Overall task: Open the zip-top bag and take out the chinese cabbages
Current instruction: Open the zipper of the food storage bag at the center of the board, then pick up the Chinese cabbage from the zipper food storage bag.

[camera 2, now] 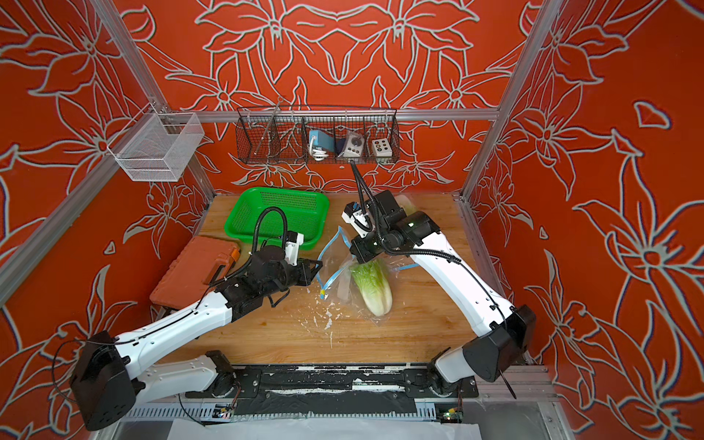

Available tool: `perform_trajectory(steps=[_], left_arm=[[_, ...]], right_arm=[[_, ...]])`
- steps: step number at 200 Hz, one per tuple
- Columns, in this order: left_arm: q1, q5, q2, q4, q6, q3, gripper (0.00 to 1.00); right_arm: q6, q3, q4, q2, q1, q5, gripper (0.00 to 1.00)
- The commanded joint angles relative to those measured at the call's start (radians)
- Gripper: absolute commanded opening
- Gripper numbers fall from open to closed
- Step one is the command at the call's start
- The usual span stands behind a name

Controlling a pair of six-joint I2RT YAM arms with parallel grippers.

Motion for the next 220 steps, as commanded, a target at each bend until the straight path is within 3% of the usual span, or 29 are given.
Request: perform_trajectory(steps=[1, 4, 10, 27, 66, 72, 98, 106, 138, 220], left_arm=[[0.038, -0.055, -0.053, -0.083, 0.043, 0.024, 0.68], [0.040, -0.054, -0.057, -0.093, 0.054, 0.033, 0.78], [0.040, -0.038, -0.056, -0.119, 0.093, 0.062, 0.88], [0.037, 0.013, -0.004, -0.275, 0.188, 0.203, 0.99], [-0.010, 0.061, 0.039, -0.376, 0.175, 0.350, 0.99], [-0.016, 0.068, 0.041, -0.372, 0.152, 0.359, 0.94], [-0.031, 0.103, 0.037, -0.324, 0.047, 0.359, 0.48], [-0.031, 0.131, 0.041, -0.301, 0.017, 0.351, 0.41], [-0.034, 0.188, 0.077, -0.223, -0.082, 0.309, 0.28], [-0.034, 0.246, 0.199, -0.091, -0.207, 0.218, 0.12]], right_arm=[[0.024, -0.029, 0.111, -0.025, -0.002, -0.106, 0.00], [0.026, -0.032, 0.117, -0.025, -0.002, -0.115, 0.00], [0.029, -0.035, 0.124, -0.026, -0.002, -0.125, 0.00], [0.038, -0.051, 0.147, -0.033, -0.002, -0.143, 0.00], [0.055, -0.091, 0.185, -0.041, -0.002, -0.148, 0.00], [0.059, -0.094, 0.188, -0.040, -0.002, -0.144, 0.00], [0.068, -0.105, 0.198, -0.046, -0.002, -0.135, 0.00], [0.070, -0.110, 0.204, -0.051, -0.002, -0.135, 0.00], [0.080, -0.121, 0.222, -0.062, -0.004, -0.136, 0.00], [0.113, -0.159, 0.287, -0.068, -0.004, -0.174, 0.00]])
